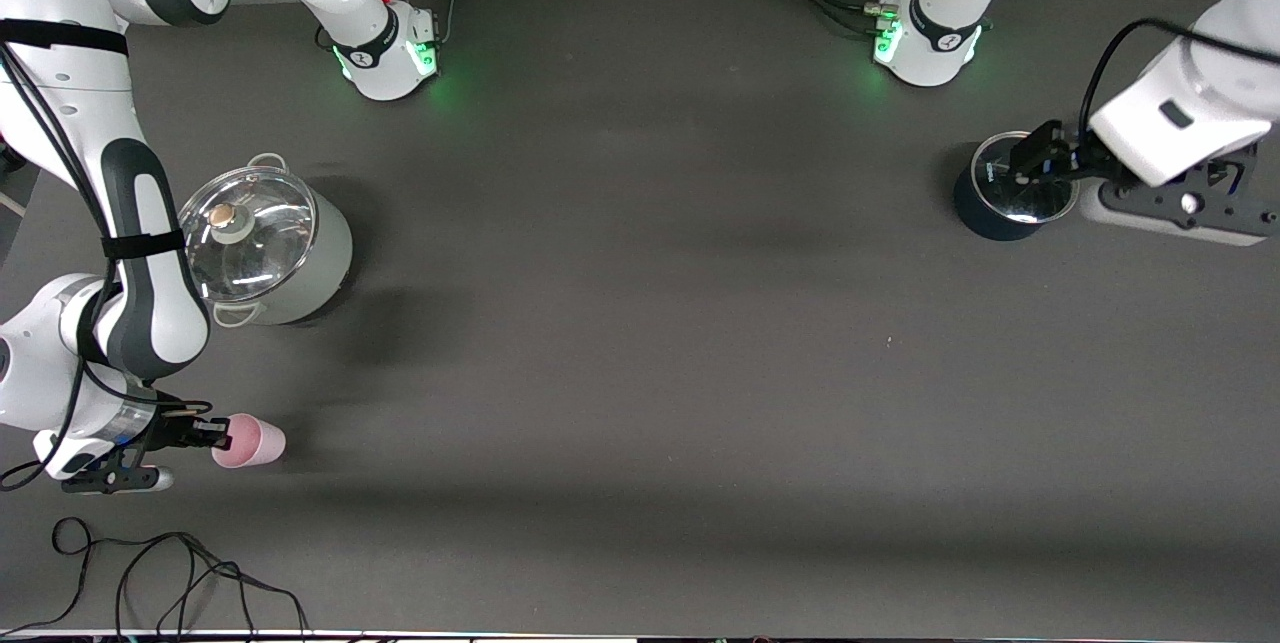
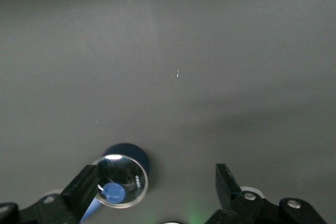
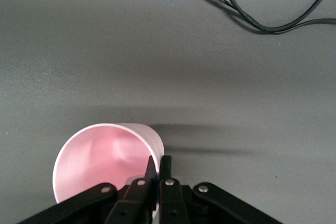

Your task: Transfer pink cup from left to right arm

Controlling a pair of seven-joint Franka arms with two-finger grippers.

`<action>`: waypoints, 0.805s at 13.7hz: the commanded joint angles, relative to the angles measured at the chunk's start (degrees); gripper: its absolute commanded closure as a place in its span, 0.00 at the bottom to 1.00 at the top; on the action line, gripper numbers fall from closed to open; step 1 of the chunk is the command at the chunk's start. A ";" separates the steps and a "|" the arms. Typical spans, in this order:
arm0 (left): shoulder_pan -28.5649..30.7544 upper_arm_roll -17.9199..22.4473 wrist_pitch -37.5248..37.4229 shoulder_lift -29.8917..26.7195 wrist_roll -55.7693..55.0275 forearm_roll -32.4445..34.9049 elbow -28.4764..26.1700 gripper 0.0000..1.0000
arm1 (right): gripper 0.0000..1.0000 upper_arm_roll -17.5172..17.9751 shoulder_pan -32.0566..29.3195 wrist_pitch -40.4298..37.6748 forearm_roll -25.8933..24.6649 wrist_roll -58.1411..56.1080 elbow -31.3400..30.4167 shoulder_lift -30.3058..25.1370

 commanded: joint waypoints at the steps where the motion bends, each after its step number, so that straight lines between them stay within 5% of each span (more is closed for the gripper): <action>1: 1.39 0.32 -3.09 2.87 -9.60 -2.09 0.87 0.00 | 1.00 -0.13 -0.15 0.87 0.87 -1.41 0.15 1.14; 6: 4.47 0.32 -3.36 5.25 -9.72 -2.28 0.87 0.00 | 1.00 -0.13 -0.24 0.96 1.04 -1.41 0.15 1.41; 8: 4.56 0.32 -3.10 6.21 -9.72 -1.67 1.05 0.00 | 0.87 -0.13 -0.33 0.96 1.04 -1.50 0.15 1.41; 10: 5.70 0.32 -3.27 7.10 -9.63 -1.92 1.05 0.00 | 0.11 -0.13 -0.24 0.87 0.61 -1.58 0.15 1.41; 11: 6.40 0.15 -3.44 7.10 -9.54 -2.36 1.22 0.00 | 0.07 -0.13 -0.24 0.87 0.61 -1.59 0.15 1.41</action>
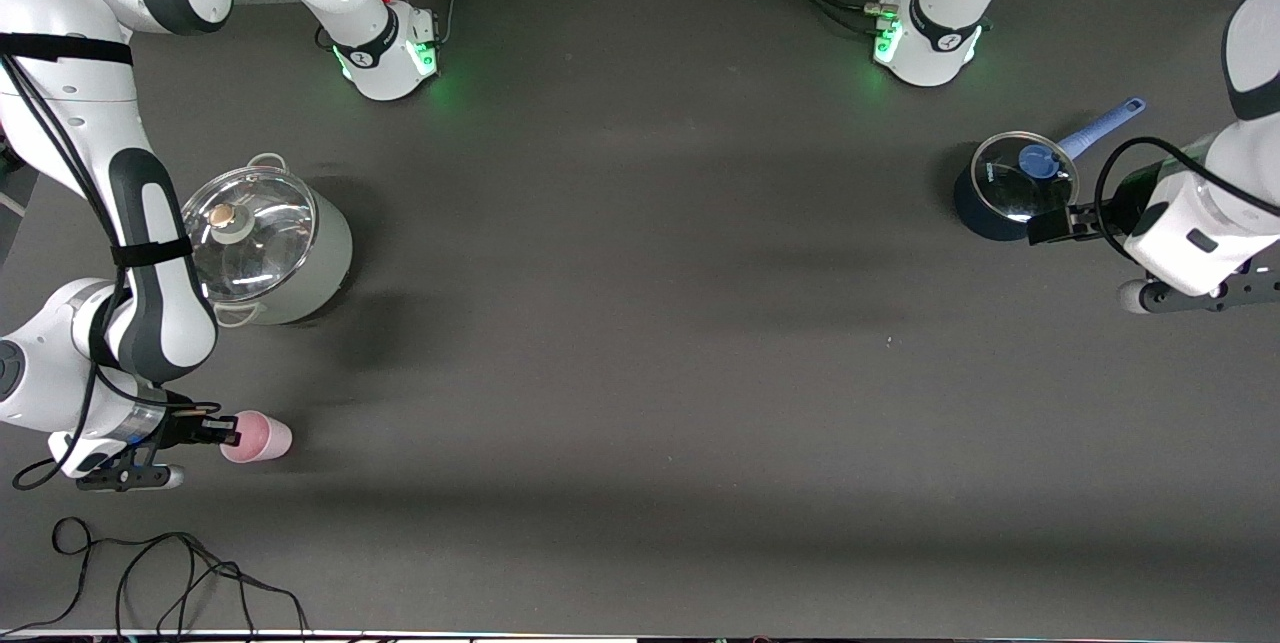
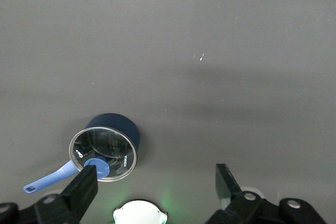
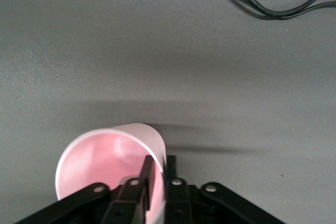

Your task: Transfer pink cup from left to right arm

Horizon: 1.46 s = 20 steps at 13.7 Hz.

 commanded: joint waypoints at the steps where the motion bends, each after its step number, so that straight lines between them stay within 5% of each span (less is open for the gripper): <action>1: 1.28 -0.33 -1.51 0.61 -1.01 -0.99 0.95 0.00 | 0.06 -0.15 -0.13 0.64 0.60 -2.24 0.25 0.10; 6: 0.67 -0.68 -2.04 1.49 0.12 -1.16 0.43 0.00 | 0.04 -0.50 -0.39 0.02 0.60 -4.53 0.25 -0.25; 10: 1.72 -0.24 -0.81 1.22 11.36 -1.25 -0.72 0.00 | 0.03 -0.67 0.22 -3.83 -0.53 -4.18 0.86 -1.83; 16: -2.65 4.14 17.35 -10.28 18.56 0.15 -17.57 0.00 | 0.02 -0.59 2.32 -17.00 -9.92 -3.31 1.04 -12.19; 18: -5.65 8.53 20.46 -10.56 27.16 1.12 -17.95 0.00 | 0.02 -0.50 3.90 -21.40 -11.26 0.71 1.21 -16.67; 20: -5.58 8.64 20.55 -10.12 26.59 0.16 -16.20 0.00 | 0.02 -0.06 4.70 -26.50 -11.17 5.20 1.39 -21.32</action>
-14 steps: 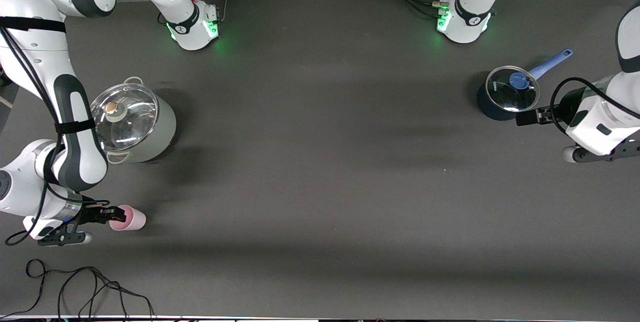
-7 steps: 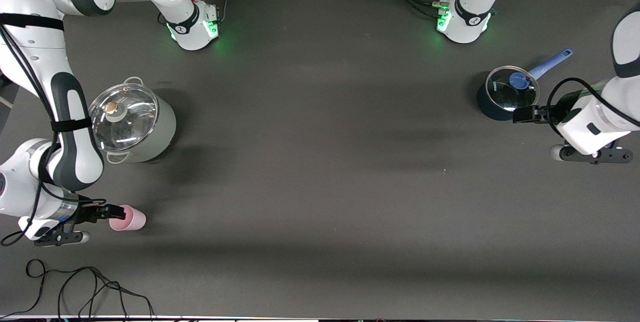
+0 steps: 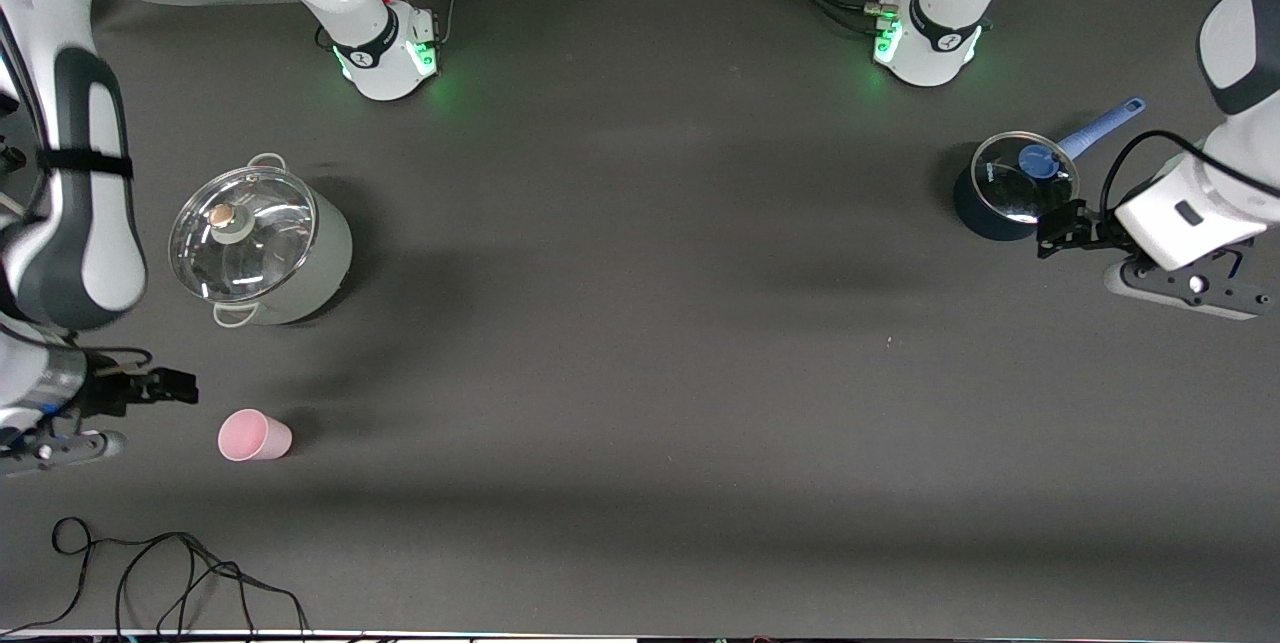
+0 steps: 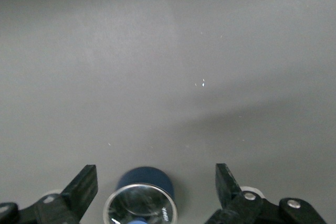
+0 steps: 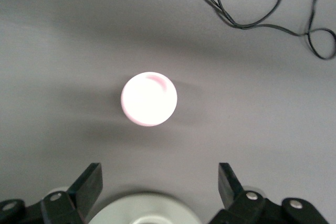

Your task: Transfer pink cup from left to right arm

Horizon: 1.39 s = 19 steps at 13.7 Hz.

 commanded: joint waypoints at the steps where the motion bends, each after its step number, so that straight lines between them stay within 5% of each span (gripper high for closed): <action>1: -1.52 1.81 0.81 -1.04 0.06 0.25 0.44 0.00 | 0.02 0.38 1.35 -6.86 -1.09 4.99 -1.69 -7.75; 6: -1.17 1.81 -3.77 0.98 -0.14 1.04 3.71 0.00 | 0.02 0.21 5.73 -15.13 -0.91 9.74 -2.48 -15.76; 11: -1.61 1.81 -3.86 1.25 -0.84 1.04 4.06 0.00 | 0.02 0.12 5.92 -11.99 -0.65 9.03 -11.86 -23.84; 19: -0.99 2.25 -3.86 1.43 -0.84 1.22 5.02 0.00 | 0.01 -0.32 5.83 -12.51 0.49 16.60 -12.23 -25.35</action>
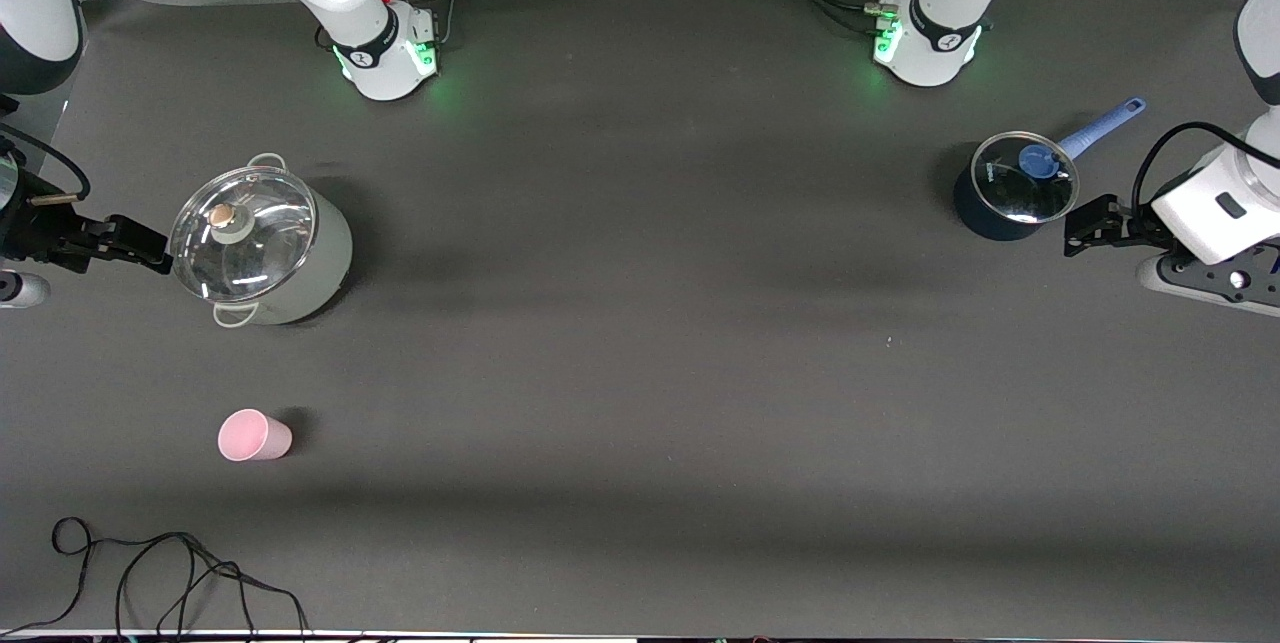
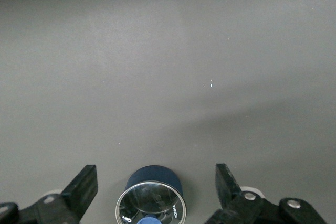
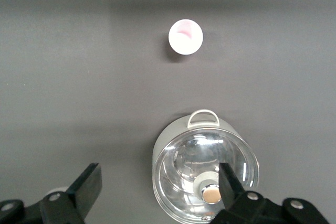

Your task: Transfer pink cup from left to right arm

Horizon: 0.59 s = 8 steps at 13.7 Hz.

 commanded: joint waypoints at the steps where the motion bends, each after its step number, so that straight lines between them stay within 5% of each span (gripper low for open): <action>1: -0.65 0.50 -1.53 0.37 -0.82 0.93 2.64 0.00 | 0.01 -0.44 0.12 0.93 0.49 0.82 -1.66 -1.60; 4: -0.56 0.50 -5.58 0.46 -0.82 0.75 8.08 0.00 | 0.01 -0.44 0.12 0.93 0.49 0.82 -1.39 -1.69; 8: -0.56 0.50 -5.58 0.72 -0.65 0.93 8.88 0.00 | 0.01 -0.53 0.12 0.93 0.58 0.82 -1.39 -1.69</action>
